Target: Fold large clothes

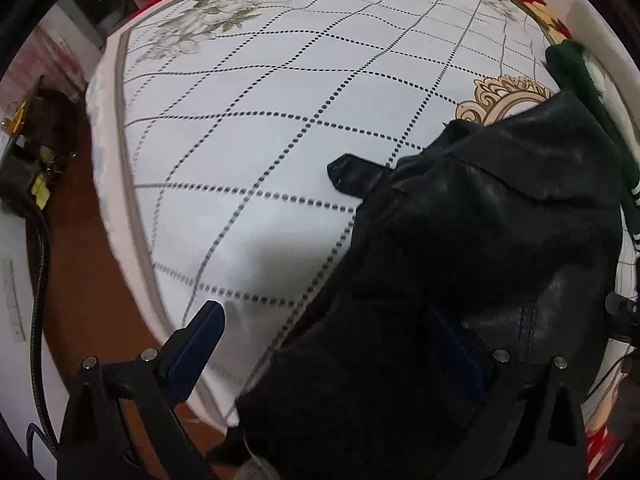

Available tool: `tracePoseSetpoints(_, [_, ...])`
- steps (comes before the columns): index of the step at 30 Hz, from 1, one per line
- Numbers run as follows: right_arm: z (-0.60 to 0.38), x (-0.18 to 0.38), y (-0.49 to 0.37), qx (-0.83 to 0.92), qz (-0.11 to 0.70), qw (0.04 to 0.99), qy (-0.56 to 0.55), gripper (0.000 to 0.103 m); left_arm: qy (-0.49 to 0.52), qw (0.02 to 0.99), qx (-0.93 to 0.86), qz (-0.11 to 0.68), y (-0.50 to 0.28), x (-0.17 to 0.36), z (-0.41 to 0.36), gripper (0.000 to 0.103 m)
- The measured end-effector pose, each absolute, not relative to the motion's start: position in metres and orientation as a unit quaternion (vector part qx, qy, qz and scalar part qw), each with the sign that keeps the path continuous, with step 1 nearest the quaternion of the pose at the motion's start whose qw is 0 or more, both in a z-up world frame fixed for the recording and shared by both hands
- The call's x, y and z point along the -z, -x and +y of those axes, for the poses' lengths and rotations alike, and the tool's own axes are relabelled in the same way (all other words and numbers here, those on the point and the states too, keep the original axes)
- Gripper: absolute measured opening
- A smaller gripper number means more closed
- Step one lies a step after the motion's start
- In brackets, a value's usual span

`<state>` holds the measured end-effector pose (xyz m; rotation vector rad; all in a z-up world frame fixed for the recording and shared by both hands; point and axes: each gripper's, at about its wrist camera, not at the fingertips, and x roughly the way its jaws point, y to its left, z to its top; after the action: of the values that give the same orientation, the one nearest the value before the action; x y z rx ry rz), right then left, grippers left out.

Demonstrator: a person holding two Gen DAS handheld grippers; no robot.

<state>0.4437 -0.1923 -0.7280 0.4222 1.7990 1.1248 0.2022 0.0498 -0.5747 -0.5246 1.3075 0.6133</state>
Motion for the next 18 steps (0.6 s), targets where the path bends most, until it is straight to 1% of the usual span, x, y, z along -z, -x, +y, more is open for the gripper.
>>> tracePoseSetpoints(1, [-0.185,0.734,-0.445,-0.473,0.732,0.455,-0.182,0.073,0.237,0.721,-0.274,0.591,-0.205,0.576,0.051,0.103])
tracePoseSetpoints(3, [-0.171,0.737,-0.447,-0.49,0.729,0.443,-0.178,0.08,0.238,0.725,-0.267,0.589,-0.208,0.578,0.053,0.103])
tracePoseSetpoints(6, [-0.151,0.734,-0.443,-0.5,0.727,0.447,-0.146,0.08,0.242,0.729,-0.263,0.583,-0.209,0.584,0.056,0.103])
tracePoseSetpoints(7, [-0.152,0.73,-0.441,-0.497,0.725,0.454,-0.145,0.079,0.245,0.731,-0.264,0.579,-0.208,0.584,0.058,0.103])
tracePoseSetpoints(9, [-0.159,0.72,-0.437,-0.488,0.717,0.474,-0.152,0.066,0.251,0.732,-0.267,0.574,-0.206,0.583,0.061,0.103])
tracePoseSetpoints(10, [-0.163,0.716,-0.435,-0.481,0.716,0.48,-0.162,0.062,0.257,0.732,-0.268,0.572,-0.204,0.581,0.063,0.103])
tracePoseSetpoints(11, [-0.172,0.709,-0.433,-0.471,0.715,0.485,-0.179,0.054,0.264,0.73,-0.269,0.57,-0.202,0.577,0.063,0.103])
tracePoseSetpoints(12, [-0.184,0.7,-0.429,-0.459,0.714,0.491,-0.196,0.05,0.272,0.73,-0.272,0.565,-0.198,0.571,0.065,0.103])
tracePoseSetpoints(14, [-0.203,0.689,-0.417,-0.426,0.714,0.509,-0.223,0.048,0.297,0.734,-0.284,0.54,-0.18,0.55,0.064,0.102])
tracePoseSetpoints(17, [-0.234,0.687,-0.392,-0.372,0.723,0.515,-0.272,0.048,0.352,0.728,-0.3,0.506,-0.144,0.528,0.059,0.102])
tracePoseSetpoints(18, [-0.243,0.688,-0.385,-0.363,0.724,0.514,-0.282,0.052,0.372,0.72,-0.303,0.502,-0.132,0.526,0.057,0.102])
